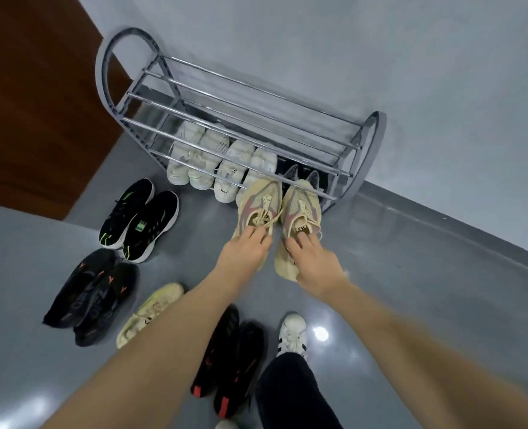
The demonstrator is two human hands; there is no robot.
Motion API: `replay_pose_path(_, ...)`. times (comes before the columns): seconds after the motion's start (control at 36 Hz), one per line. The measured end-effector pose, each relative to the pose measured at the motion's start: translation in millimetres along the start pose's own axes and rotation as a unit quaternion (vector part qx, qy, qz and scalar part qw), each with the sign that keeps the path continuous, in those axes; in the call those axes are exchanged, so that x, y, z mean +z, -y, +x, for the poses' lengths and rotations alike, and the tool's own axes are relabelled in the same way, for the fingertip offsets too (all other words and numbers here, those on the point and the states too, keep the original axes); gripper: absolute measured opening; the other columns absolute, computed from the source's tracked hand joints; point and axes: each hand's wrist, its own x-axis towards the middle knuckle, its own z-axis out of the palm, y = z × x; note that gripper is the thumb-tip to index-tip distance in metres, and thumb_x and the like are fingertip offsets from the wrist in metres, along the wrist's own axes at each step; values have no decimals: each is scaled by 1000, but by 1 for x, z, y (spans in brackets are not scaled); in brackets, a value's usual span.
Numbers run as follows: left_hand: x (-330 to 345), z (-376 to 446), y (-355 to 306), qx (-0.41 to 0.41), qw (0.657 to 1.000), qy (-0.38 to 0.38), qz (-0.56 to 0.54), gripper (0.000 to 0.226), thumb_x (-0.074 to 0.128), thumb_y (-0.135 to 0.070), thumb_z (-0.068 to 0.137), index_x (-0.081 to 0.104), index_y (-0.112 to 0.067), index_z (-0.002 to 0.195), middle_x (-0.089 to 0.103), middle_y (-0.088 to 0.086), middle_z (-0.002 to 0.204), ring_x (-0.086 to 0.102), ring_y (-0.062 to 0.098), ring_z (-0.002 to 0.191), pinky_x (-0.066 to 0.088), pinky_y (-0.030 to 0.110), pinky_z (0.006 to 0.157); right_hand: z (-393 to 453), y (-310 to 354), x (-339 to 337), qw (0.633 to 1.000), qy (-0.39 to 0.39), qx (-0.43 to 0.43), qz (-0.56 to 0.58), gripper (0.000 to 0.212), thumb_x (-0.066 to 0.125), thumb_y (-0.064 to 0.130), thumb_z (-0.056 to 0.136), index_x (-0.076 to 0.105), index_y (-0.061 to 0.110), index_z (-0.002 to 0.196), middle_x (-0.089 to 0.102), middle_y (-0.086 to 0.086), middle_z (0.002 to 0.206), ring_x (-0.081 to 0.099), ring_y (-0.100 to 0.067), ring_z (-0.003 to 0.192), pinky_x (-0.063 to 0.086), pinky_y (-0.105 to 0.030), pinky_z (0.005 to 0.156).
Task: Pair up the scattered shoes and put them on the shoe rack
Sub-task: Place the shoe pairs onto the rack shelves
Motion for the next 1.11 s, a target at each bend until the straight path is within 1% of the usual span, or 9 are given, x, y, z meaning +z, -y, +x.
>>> replay_pose_path(0.22, 36, 76, 6, 5, 998, -14, -65, 67, 84, 1, 23, 56, -8, 83, 62, 4, 74, 48, 19, 73, 37, 18, 37, 60, -35, 19, 998, -36, 49, -12, 48, 66, -2, 65, 49, 9, 108, 49, -7, 111, 48, -28, 106, 44, -33, 74)
replay_pose_path(0.36, 49, 102, 14, 1, 997, -16, -71, 59, 85, -5, 16, 70, -11, 73, 66, 1, 76, 64, 16, 66, 36, 16, 36, 84, -47, 32, 997, -38, 74, 1, 46, 63, -9, 63, 51, 4, 105, 52, -13, 107, 49, -33, 104, 47, -38, 75)
replay_pose_path(0.53, 83, 139, 19, -17, 996, -35, -78, 62, 84, 0, 15, 67, -14, 74, 64, -2, 79, 60, 15, 77, 36, 14, 36, 114, -57, 50, 987, -104, 119, -28, 59, 78, -4, 25, 57, 11, 78, 57, -5, 76, 60, -24, 69, 46, -25, 48)
replay_pose_path(0.58, 87, 150, 18, -25, 994, -32, -104, 61, 86, 1, 38, 66, -12, 94, 63, 0, 96, 57, 17, 93, 46, 17, 47, 126, -62, 56, 984, -119, 130, -27, 57, 79, -6, 30, 60, 9, 82, 61, -8, 80, 63, -26, 71, 50, -27, 52)
replay_pose_path(0.67, 88, 176, 18, -29, 993, 0, -111, 47, 53, 1, 87, 45, -12, 132, 47, 4, 129, 43, 22, 123, 49, 29, 82, 144, -75, 57, 979, -119, 168, -6, 57, 76, -10, 46, 64, -1, 102, 64, -19, 105, 67, -35, 84, 55, -32, 56)
replay_pose_path(0.72, 87, 190, 17, -43, 991, 25, -123, 40, 44, 0, 92, 45, -12, 130, 45, 7, 129, 47, 26, 118, 47, 34, 83, 156, -79, 59, 975, -113, 191, -2, 59, 74, -11, 53, 61, -6, 110, 60, -23, 118, 65, -37, 92, 56, -35, 59)
replay_pose_path(0.81, 91, 203, 20, -50, 989, -38, -137, 30, 66, -2, 80, 60, -9, 109, 54, 8, 113, 55, 28, 105, 52, 34, 69, 165, -79, 62, 981, -99, 170, -6, 61, 62, -8, 76, 42, -5, 133, 39, -22, 142, 48, -37, 121, 51, -41, 87)
replay_pose_path(0.94, 113, 206, 27, -74, 989, 28, -126, 31, 47, -10, 96, 46, -16, 127, 33, 6, 142, 15, 34, 143, 30, 50, 110, 165, -93, 77, 983, -29, 178, -13, 38, 42, 1, 92, 38, 8, 130, 51, -13, 127, 52, -30, 115, 43, -37, 93)
replay_pose_path(1.11, 115, 207, 28, -81, 980, 70, -169, 35, 45, -5, 96, 45, -21, 127, 35, 1, 139, 42, 35, 122, 53, 51, 79, 170, -92, 80, 982, -13, 186, 10, 38, 47, -1, 90, 40, 11, 125, 52, -11, 121, 50, -29, 115, 41, -37, 97)
